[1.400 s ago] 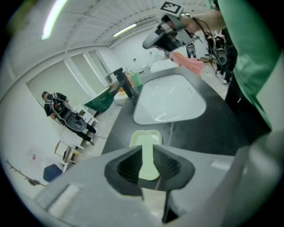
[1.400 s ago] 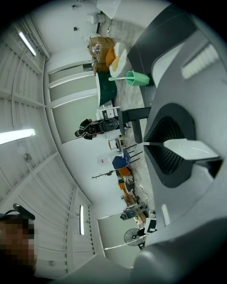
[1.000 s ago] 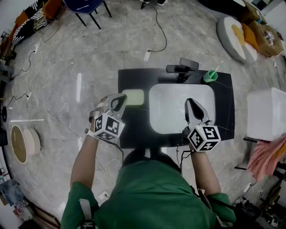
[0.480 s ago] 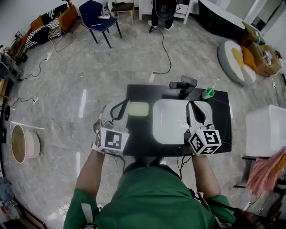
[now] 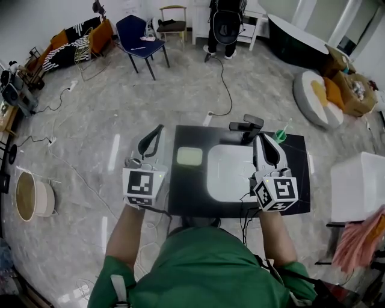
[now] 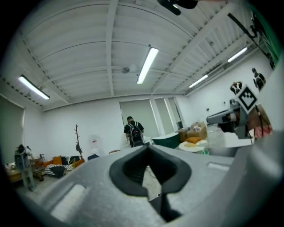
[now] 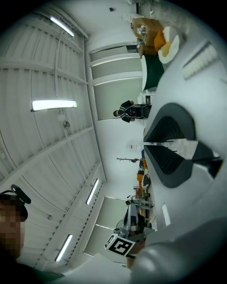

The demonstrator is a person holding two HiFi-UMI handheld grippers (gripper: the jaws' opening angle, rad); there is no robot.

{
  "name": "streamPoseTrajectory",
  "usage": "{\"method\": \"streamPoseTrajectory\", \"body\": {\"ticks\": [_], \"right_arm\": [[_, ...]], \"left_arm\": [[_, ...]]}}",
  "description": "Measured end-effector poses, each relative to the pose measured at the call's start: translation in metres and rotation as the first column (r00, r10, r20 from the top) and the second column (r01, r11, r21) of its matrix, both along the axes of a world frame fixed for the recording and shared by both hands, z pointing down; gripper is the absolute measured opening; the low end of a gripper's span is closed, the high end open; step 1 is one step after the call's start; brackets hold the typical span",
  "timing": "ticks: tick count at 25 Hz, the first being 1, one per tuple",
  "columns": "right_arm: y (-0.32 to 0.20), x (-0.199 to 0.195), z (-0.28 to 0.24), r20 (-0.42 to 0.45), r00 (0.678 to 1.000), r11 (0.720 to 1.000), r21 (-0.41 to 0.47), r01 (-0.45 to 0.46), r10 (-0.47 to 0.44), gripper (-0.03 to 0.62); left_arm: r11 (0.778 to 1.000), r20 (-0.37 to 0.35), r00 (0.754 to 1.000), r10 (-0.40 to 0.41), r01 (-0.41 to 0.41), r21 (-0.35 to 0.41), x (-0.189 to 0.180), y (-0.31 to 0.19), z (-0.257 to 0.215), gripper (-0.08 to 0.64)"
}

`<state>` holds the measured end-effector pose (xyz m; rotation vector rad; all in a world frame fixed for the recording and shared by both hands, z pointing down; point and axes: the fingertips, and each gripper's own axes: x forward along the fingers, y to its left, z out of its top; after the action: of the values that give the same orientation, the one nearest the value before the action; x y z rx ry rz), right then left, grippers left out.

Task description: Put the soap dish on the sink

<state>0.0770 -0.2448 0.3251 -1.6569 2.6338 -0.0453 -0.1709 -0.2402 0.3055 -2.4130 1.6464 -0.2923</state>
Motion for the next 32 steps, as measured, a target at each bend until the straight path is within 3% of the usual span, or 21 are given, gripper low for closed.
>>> {"method": "streamPoseTrajectory", "body": {"ticks": [7,16,32], "right_arm": [[0.015,-0.004,-0.039,-0.045,0.999,0.993,0.116,-0.004,0.009,0.021],[0.031,0.001,-0.051,-0.047,0.999,0.988,0.152,0.006,0.001,0.021],[0.036,0.001,-0.056,-0.008,1.000,0.987,0.160,0.026,-0.025,0.021]], "left_arm": [[0.998,-0.067,0.998,0.010,-0.005,0.068,0.012,0.008,-0.036,-0.002],[0.997,-0.172,0.985,-0.004,0.017,0.072,0.007,0.017,-0.037,-0.002],[0.998,-0.196,0.981,0.011,0.001,0.061,0.011,0.020,-0.036,-0.002]]}}
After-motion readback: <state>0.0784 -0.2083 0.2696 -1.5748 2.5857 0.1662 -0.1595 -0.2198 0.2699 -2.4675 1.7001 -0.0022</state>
